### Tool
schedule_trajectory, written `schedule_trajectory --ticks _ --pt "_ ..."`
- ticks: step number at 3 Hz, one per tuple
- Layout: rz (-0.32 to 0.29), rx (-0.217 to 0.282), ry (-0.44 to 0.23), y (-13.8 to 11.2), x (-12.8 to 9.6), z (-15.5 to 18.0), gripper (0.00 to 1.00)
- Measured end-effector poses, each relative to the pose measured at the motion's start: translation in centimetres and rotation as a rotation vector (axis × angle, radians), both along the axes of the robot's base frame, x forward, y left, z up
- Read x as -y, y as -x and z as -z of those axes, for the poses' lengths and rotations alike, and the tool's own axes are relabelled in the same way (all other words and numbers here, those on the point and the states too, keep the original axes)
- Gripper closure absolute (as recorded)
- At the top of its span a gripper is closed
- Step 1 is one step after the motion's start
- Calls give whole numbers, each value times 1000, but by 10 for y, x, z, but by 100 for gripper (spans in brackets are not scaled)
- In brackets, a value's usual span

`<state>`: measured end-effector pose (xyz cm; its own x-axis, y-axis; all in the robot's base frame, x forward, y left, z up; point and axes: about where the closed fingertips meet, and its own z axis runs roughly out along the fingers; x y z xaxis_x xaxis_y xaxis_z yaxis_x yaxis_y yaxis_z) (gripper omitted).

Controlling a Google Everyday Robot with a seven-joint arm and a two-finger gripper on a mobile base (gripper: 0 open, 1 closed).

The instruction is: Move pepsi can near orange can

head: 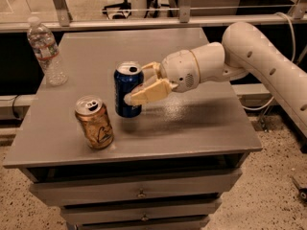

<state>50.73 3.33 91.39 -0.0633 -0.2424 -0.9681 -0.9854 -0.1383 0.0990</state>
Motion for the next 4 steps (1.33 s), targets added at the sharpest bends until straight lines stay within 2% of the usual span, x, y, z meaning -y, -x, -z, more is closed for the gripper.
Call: schedule_trajectory --ticks 1,2,3,4 --pt "-65 20 -27 13 -13 -4 100" --pt "-104 81 -11 22 -20 2 100" --pt "-128 118 13 23 -24 12 86" --pt "-155 132 26 25 -28 21 62"
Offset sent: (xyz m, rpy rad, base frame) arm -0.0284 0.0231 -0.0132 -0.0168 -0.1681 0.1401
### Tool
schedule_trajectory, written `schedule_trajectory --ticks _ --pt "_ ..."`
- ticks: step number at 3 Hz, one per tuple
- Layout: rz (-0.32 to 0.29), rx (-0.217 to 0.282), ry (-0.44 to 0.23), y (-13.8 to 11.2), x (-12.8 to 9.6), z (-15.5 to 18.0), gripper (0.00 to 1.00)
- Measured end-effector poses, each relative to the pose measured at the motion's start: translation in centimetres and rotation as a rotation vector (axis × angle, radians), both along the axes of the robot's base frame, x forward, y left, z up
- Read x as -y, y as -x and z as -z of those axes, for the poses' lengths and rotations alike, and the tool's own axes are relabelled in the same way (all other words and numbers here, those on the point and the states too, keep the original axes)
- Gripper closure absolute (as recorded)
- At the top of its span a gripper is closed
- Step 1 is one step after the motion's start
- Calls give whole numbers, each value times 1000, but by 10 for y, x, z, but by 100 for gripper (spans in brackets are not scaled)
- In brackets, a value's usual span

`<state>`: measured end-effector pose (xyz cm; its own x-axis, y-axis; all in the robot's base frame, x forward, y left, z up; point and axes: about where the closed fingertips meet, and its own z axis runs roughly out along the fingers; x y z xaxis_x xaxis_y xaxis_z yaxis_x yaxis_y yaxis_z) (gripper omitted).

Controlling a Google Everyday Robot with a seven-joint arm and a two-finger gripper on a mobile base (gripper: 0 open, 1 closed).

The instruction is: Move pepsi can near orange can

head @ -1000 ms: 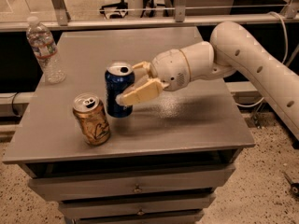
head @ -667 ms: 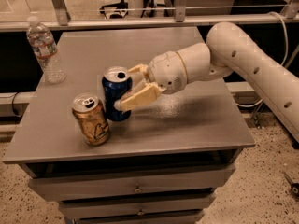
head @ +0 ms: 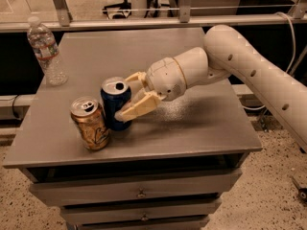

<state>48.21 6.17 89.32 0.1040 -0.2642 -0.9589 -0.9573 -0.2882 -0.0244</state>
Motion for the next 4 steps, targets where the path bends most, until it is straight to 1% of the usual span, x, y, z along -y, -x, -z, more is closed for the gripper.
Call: schedule_trajectory --ticks 2,3,4 --pt "-35 12 14 5 -3 7 16" --pt "-46 15 21 9 -1 8 0" --pt "-42 22 39 7 3 8 0"
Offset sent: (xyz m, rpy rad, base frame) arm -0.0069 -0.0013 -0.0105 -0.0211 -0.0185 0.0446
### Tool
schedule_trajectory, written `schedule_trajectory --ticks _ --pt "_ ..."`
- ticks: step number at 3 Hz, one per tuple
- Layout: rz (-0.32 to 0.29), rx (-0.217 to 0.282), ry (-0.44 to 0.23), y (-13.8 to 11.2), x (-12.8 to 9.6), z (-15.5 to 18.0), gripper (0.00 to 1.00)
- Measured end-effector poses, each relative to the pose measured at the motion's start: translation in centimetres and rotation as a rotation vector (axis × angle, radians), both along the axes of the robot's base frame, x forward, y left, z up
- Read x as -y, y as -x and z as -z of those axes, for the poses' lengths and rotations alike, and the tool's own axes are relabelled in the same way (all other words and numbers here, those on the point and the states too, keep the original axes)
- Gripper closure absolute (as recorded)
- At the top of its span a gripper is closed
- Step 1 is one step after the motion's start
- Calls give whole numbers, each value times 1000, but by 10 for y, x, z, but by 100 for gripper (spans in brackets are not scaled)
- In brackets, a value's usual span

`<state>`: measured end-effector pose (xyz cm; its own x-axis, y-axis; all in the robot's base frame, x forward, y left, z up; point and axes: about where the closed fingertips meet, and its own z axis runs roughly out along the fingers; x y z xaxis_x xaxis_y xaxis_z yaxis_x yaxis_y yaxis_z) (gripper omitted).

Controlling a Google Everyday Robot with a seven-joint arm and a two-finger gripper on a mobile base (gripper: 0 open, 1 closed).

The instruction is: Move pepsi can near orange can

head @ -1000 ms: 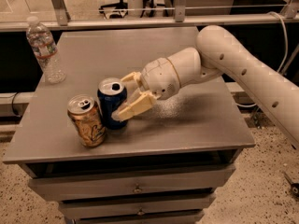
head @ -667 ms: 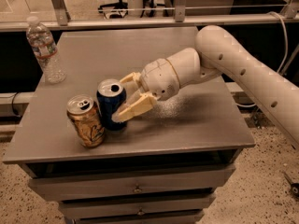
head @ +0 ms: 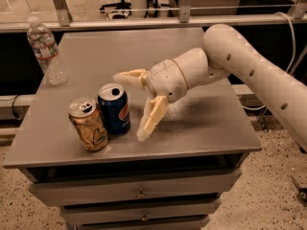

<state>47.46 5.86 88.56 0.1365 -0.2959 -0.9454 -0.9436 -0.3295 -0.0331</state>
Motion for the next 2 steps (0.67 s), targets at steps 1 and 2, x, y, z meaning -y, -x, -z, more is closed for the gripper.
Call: schedule_trajectory --ticks 1,2 --pt "116 91 92 -33 44 -11 0" --pt "341 208 195 -85 121 -37 0"
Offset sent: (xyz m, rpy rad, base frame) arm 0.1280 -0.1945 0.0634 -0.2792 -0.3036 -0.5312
